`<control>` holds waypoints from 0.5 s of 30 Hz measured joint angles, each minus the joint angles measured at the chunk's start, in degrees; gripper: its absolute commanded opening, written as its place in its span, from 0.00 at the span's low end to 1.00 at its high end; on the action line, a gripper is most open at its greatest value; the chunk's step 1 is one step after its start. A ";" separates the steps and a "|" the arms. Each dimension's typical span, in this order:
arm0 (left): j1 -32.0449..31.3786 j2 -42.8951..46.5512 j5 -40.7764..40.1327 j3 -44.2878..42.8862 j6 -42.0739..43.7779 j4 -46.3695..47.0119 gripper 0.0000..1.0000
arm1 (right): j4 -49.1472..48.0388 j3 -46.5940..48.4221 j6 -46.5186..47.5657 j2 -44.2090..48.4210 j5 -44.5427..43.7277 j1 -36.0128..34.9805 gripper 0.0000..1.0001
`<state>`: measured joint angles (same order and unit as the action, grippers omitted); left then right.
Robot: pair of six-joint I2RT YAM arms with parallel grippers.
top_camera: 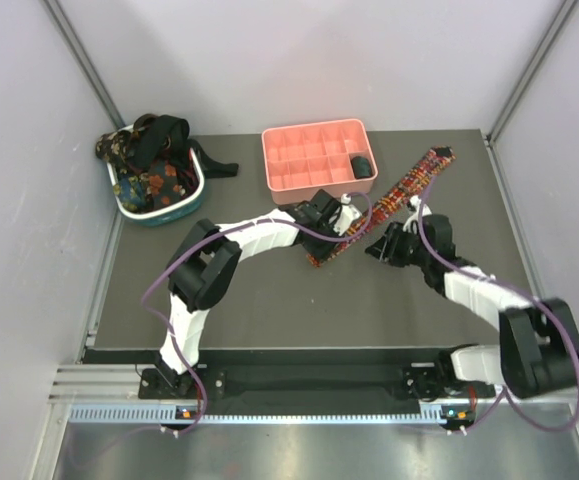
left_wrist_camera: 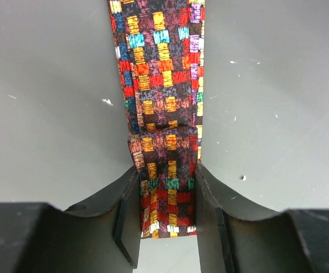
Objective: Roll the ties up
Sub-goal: Roll the tie
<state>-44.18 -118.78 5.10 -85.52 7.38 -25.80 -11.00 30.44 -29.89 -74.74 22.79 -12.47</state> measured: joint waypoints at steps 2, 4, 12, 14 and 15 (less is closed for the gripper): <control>0.00 -0.33 0.00 -0.61 0.00 -0.68 0.41 | 2.14 -2.95 1.70 6.12 -4.79 -3.23 0.41; 0.00 -0.68 0.00 -1.31 0.00 -1.46 0.41 | 3.93 -4.48 3.52 11.80 -9.97 -9.05 0.42; 0.07 -1.81 -0.02 -3.69 -0.31 -4.48 0.43 | 4.24 -5.27 11.34 18.95 -28.41 -33.40 0.44; 0.07 -2.27 0.00 -4.46 -0.55 -5.35 0.43 | 3.98 -5.09 13.22 15.65 -31.67 -37.73 0.46; 0.07 -2.54 0.02 -4.90 -0.70 -5.75 0.43 | 4.33 -4.68 14.40 13.42 -33.48 -39.91 0.46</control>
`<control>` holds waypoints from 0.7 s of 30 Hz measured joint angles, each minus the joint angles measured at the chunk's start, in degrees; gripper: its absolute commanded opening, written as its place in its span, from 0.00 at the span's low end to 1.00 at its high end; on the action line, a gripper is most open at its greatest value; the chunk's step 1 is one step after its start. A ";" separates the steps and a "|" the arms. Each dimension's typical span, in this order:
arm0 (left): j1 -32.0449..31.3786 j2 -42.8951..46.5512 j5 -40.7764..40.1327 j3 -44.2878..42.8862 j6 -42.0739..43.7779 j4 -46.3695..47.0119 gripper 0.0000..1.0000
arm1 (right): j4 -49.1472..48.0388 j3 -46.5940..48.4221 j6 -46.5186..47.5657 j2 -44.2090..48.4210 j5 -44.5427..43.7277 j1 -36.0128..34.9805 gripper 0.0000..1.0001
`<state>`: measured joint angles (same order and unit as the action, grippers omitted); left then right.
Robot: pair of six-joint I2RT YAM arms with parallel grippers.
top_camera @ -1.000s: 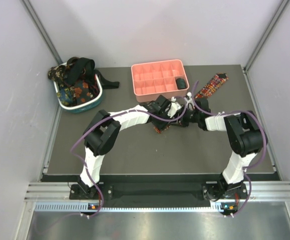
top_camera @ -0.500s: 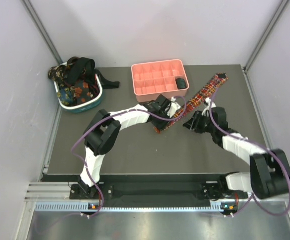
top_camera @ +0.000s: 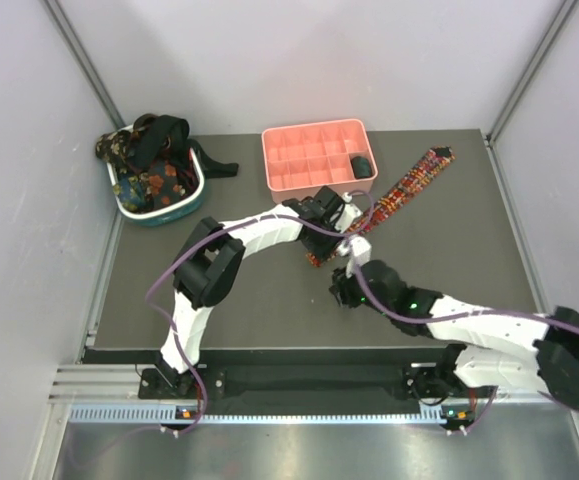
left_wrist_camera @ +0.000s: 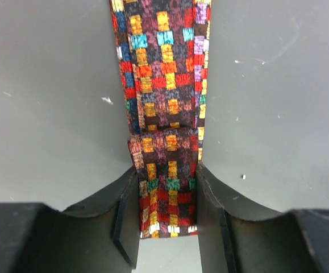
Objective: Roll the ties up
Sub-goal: Roll the tie
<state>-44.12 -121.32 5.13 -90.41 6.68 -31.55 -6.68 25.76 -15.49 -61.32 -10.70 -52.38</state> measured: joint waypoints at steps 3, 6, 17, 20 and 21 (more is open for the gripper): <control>0.04 -0.55 0.15 -1.05 -0.48 -1.14 0.43 | 1.70 3.65 4.76 -8.15 -6.71 -8.72 0.49; 0.09 -1.16 0.17 -2.19 -0.70 -2.25 0.43 | 1.70 8.48 10.05 -14.62 -11.43 -15.98 0.50; 0.11 -4.46 0.13 -8.41 -1.25 -9.22 0.43 | 13.73 36.89 21.42 -44.94 -31.08 -22.10 0.60; 0.11 -5.77 0.11 -10.93 -1.70 -11.82 0.43 | 19.69 44.35 22.23 -52.59 -36.81 -22.05 0.61; 0.11 -5.97 0.11 -11.21 -1.86 -12.22 0.44 | 21.40 46.58 22.60 -54.95 -38.69 -21.97 0.63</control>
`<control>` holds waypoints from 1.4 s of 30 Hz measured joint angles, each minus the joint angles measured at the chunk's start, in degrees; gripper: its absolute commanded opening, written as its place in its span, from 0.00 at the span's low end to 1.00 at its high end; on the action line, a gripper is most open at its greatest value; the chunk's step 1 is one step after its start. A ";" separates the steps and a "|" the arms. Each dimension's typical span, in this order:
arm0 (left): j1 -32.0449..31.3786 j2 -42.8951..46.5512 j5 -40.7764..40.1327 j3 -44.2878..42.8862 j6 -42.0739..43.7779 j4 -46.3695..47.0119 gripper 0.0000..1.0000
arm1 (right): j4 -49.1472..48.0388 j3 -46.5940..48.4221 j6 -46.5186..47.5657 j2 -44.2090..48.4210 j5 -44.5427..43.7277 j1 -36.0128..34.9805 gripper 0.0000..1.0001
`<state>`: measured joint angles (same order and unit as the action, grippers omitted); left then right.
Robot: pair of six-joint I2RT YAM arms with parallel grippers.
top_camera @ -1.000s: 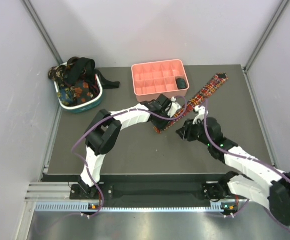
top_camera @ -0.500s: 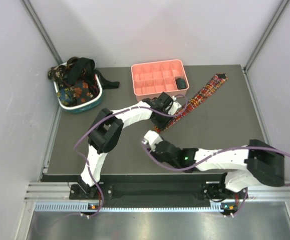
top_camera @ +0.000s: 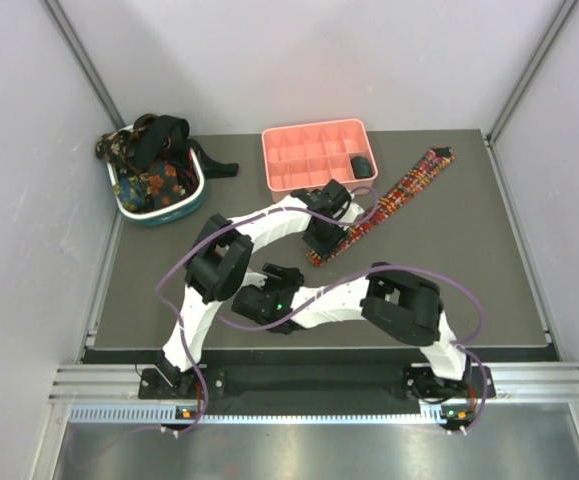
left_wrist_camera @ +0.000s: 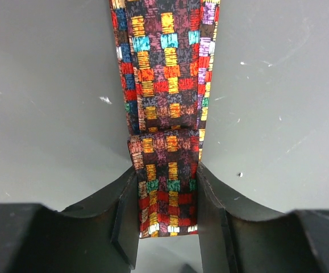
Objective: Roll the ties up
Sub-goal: Roll the tie
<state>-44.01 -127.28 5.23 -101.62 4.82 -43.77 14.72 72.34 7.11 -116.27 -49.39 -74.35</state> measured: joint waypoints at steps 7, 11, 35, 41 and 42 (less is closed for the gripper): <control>0.04 -1.53 0.04 -2.84 -0.44 -3.93 0.44 | 6.21 6.40 2.14 -6.34 -8.74 1.55 0.63; 0.04 -3.34 0.04 -6.10 -0.48 -7.43 0.45 | 7.54 6.93 2.84 -7.21 -10.45 3.04 0.62; 0.09 -7.61 0.92 -13.57 -1.75 -19.91 0.47 | 17.81 13.81 3.52 -12.00 -8.22 8.55 0.36; 0.09 -8.26 0.94 -14.64 -1.73 -21.29 0.47 | 20.81 15.76 1.29 -13.44 -7.26 8.68 0.21; 0.07 -8.28 0.94 -14.67 -1.73 -21.33 0.48 | 21.07 15.89 0.94 -13.49 -7.19 8.68 0.18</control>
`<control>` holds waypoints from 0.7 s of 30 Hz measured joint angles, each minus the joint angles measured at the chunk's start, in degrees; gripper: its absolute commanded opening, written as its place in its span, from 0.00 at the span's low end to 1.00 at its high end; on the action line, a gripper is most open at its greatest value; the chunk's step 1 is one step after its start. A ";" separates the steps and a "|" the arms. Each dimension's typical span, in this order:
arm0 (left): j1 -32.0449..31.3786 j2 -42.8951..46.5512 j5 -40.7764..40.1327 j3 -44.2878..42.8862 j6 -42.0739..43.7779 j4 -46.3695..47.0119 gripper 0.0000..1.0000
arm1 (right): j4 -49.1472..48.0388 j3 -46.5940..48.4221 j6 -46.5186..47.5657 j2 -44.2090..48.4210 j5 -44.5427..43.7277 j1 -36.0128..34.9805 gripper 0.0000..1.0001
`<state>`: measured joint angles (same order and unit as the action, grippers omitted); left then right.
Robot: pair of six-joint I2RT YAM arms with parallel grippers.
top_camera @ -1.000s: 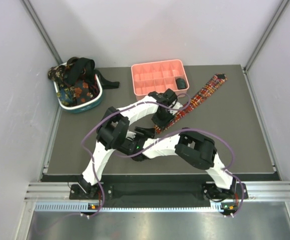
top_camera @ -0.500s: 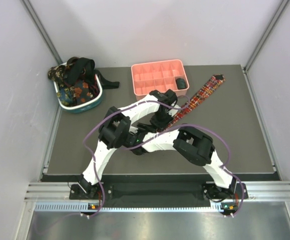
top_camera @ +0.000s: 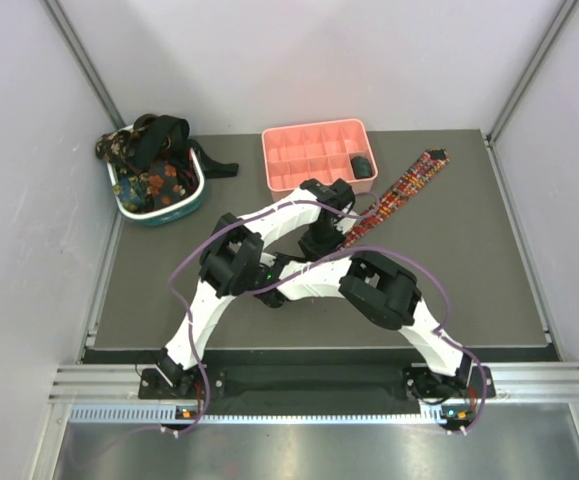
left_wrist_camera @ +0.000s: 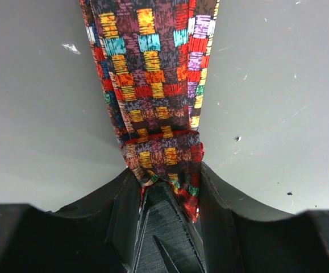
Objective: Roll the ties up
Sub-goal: Roll the tie
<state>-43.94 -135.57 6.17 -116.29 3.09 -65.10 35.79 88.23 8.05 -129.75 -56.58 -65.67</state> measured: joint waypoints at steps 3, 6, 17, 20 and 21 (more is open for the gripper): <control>-0.04 -0.11 0.17 -0.22 -0.02 -0.13 0.52 | 0.22 0.02 -0.83 0.00 0.00 0.00 0.14; -0.09 -0.37 0.50 -0.87 0.09 -0.68 0.61 | 0.20 0.02 -1.22 0.00 0.00 0.00 0.12; 0.76 1.03 1.99 -4.33 1.70 1.84 0.75 | -3.65 -3.34 -0.72 2.64 1.64 0.11 0.13; 2.97 5.97 2.45 -2.05 1.33 6.64 0.78 | -5.33 -5.14 -0.39 4.26 3.26 0.31 0.13; 4.15 9.09 2.86 0.52 0.94 9.27 0.83 | -5.97 -5.73 -0.24 4.79 3.80 0.39 0.13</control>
<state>-39.79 -126.48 9.04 -115.77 4.03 -55.83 29.82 82.50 7.81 -124.97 -52.77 -65.28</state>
